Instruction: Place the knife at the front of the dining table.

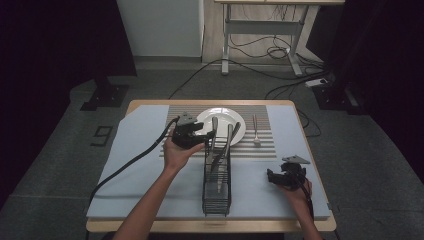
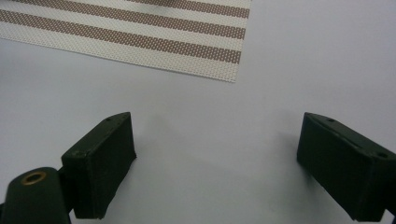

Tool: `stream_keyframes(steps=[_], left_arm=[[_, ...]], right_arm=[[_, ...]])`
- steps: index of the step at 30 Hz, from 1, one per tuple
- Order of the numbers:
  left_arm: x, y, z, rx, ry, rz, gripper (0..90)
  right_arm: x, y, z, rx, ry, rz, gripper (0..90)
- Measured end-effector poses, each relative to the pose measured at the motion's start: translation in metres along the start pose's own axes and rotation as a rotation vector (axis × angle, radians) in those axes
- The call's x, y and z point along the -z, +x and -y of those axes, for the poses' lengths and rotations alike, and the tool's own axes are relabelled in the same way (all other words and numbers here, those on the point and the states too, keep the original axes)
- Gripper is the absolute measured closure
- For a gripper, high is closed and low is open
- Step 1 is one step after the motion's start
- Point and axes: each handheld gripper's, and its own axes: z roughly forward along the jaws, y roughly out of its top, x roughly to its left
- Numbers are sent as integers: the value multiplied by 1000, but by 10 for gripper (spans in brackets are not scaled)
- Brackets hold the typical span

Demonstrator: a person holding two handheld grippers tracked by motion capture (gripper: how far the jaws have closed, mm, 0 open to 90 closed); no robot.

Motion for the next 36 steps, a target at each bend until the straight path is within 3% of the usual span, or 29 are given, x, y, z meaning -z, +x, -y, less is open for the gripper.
stream_keyframes(steps=[2,3,10,13,18,23,30,36], left_arm=[[-1,-2,-2,-8,0,-4,397],[-4,0,-3,12,4,14,404],[-11,0,0,22,16,46,475],[-15,3,0,35,17,93,529],[-17,4,0,34,17,127,589],[-18,4,1,32,10,170,715],[-18,3,1,40,6,168,738],[-16,-2,3,48,-14,132,745]], right_arm=[[0,0,0,2,5,-2,111],[0,0,0,2,4,-2,111],[0,0,0,1,2,-1,111],[0,0,0,3,2,-1,111],[0,0,0,3,2,-1,111],[0,0,0,3,2,-1,111],[0,0,0,3,2,-1,110],[0,0,0,2,2,-1,111]])
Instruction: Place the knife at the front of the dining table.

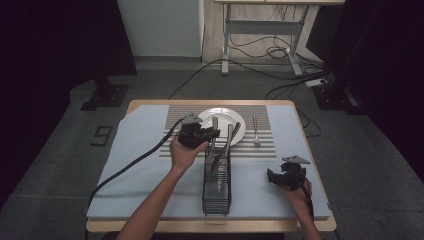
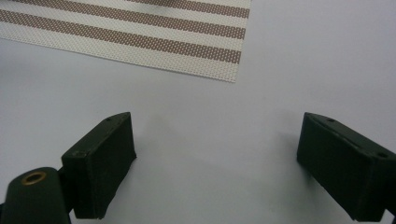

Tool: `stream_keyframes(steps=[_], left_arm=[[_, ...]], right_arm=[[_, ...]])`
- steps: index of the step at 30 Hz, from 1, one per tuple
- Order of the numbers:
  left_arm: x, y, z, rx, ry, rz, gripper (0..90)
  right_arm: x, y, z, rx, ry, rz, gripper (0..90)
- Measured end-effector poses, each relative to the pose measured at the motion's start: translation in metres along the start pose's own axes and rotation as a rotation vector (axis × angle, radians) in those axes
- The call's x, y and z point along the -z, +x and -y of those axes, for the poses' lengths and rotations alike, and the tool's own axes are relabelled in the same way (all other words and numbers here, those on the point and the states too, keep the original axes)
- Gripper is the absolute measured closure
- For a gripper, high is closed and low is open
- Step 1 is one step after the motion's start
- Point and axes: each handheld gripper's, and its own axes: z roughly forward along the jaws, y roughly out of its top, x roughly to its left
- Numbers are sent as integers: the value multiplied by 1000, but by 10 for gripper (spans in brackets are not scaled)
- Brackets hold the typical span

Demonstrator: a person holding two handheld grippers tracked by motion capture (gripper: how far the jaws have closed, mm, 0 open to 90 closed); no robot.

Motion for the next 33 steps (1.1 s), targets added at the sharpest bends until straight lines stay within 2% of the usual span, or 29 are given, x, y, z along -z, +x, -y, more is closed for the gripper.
stream_keyframes(steps=[4,10,11,12,13,14,15,20,28,33], left_arm=[[1,-1,0,1,-7,-3,747],[1,-4,1,3,-24,15,755],[2,-5,1,4,-40,35,759],[2,-5,1,4,-40,35,776],[3,-6,1,-1,-66,43,776],[7,-7,-2,7,-102,73,815],[8,-7,-4,12,-112,85,820],[12,-5,-6,6,-113,69,822],[23,-9,-12,-1,-173,84,839],[42,-11,-27,-47,-212,45,840]], right_arm=[[0,0,0,-2,1,0,111],[0,0,0,-1,1,0,111],[0,0,0,-1,0,0,111],[0,0,0,-1,0,0,111],[0,0,0,-1,1,0,111],[0,0,0,-1,0,1,111],[0,0,0,-1,1,0,111],[0,0,0,0,3,-1,111],[0,0,0,-1,1,0,111],[0,0,0,-1,1,0,111]])
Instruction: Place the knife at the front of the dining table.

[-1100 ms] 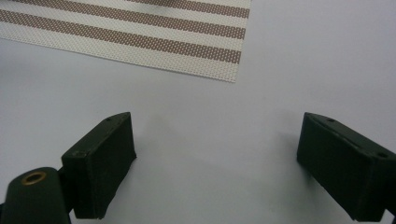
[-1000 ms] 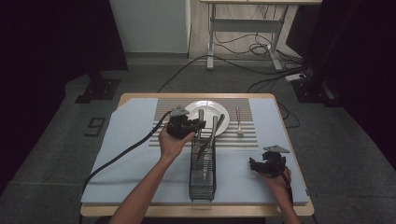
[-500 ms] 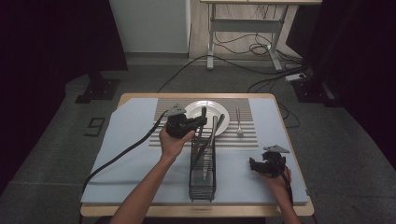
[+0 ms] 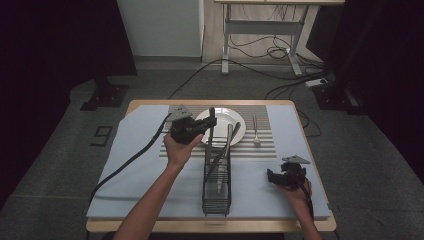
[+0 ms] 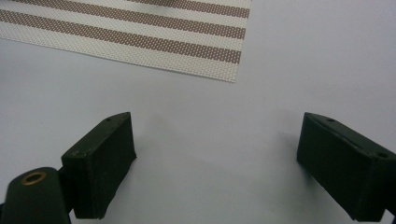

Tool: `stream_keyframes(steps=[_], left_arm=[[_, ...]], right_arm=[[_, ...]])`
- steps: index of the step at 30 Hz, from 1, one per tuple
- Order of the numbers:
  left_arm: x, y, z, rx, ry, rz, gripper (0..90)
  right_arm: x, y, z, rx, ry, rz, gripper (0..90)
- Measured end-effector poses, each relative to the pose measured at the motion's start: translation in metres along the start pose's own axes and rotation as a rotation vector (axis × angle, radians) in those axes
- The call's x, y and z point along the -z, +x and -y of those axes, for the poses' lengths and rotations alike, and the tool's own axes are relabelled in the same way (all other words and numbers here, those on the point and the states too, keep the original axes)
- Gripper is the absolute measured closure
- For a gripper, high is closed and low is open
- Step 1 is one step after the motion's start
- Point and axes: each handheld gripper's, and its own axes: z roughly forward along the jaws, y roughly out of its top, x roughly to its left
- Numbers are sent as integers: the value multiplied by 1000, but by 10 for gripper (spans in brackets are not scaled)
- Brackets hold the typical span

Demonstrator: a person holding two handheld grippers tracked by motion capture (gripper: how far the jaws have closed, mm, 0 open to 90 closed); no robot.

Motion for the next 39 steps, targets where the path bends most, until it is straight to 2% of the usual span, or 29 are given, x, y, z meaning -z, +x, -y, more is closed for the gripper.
stream_keyframes(steps=[1,4,13,18,23,27,31,33,37,39], left_arm=[[3,-1,-4,-14,-5,0,840],[7,-3,-10,-6,-30,7,841],[27,-5,-31,-32,-82,-7,841],[38,-2,-40,-19,-115,-13,841],[50,1,-51,-29,-141,-27,841],[58,-1,-60,-72,-142,-62,841],[62,2,-63,-66,-145,-71,841],[64,5,-63,-80,-129,-106,841],[63,7,-61,-83,-111,-121,841],[62,13,-56,-59,-108,-119,841]], right_arm=[[0,0,0,1,2,-1,111],[0,0,0,2,3,-1,111],[0,0,0,3,0,1,111],[0,0,0,3,0,1,111],[0,0,0,4,2,0,111],[0,0,0,6,1,0,110],[0,0,0,6,1,0,110],[0,0,0,6,1,0,111],[0,0,0,5,1,0,110],[0,0,0,4,2,0,111]])
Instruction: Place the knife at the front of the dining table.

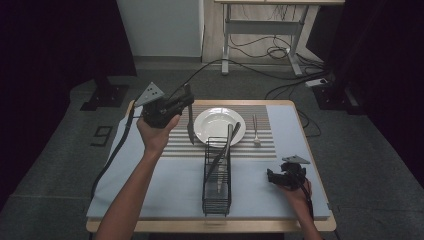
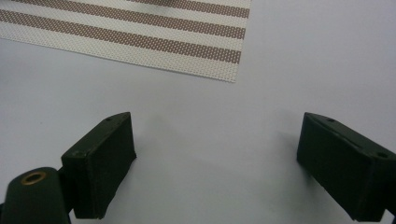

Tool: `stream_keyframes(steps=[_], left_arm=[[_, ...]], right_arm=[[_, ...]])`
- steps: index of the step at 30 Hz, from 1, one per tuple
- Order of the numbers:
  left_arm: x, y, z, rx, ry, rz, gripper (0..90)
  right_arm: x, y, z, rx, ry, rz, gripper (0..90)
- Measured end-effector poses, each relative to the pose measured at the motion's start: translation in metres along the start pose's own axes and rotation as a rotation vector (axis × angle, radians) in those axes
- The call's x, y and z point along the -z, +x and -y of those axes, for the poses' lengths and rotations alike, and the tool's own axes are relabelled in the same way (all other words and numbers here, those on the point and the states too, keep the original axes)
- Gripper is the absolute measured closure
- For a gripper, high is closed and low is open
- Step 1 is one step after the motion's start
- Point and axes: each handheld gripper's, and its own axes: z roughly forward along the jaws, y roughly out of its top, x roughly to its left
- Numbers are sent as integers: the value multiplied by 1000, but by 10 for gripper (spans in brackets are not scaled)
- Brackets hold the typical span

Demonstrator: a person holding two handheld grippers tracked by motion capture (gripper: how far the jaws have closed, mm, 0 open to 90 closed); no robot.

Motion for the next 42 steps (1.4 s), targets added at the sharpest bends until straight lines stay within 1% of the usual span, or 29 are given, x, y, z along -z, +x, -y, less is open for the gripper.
stream_keyframes(steps=[1,2,3,4,5,7,9,11,13,14,15,16,23,30,34,35,36,37,38,39,42], left_arm=[[-1,3,2,6,4,-3,841],[-1,3,2,6,4,-3,841],[-2,9,8,8,21,-30,841],[-2,9,8,8,21,-30,841],[-3,15,14,20,34,-41,841],[-4,21,20,25,51,-55,841],[-4,26,26,39,63,-58,841],[-5,29,31,31,81,-67,841],[-6,33,38,42,96,-68,841],[-6,33,38,42,96,-68,841],[-8,37,45,47,114,-75,841],[-9,39,49,54,121,-76,841],[-18,54,71,78,180,-100,841],[-26,65,81,93,210,-127,841],[-30,68,83,93,223,-138,841],[-33,69,84,89,234,-151,841],[-33,69,84,89,234,-151,841],[-35,70,85,69,248,-171,841],[-35,70,85,69,248,-171,840],[-36,70,85,52,256,-190,841],[-38,72,84,57,260,-204,841]], right_arm=[[0,0,0,0,0,0,111],[0,0,0,0,0,0,111],[0,0,0,0,0,0,110],[0,0,0,0,0,0,110],[0,0,0,0,-1,0,110],[0,0,0,1,-1,0,110],[0,0,0,1,-1,1,110],[0,0,0,1,-1,1,110],[0,0,0,1,-1,1,111],[0,0,0,1,-1,1,111],[0,0,0,1,-1,1,111],[0,0,0,1,-1,1,110],[0,0,0,3,-3,2,110],[0,0,0,3,-3,2,110],[0,0,0,4,-5,2,111],[0,0,0,3,-4,2,110],[0,0,0,3,-4,2,110],[0,0,0,2,-4,2,110],[0,0,0,2,-4,2,110],[0,0,0,0,-3,1,110],[0,0,0,0,-2,1,110]])
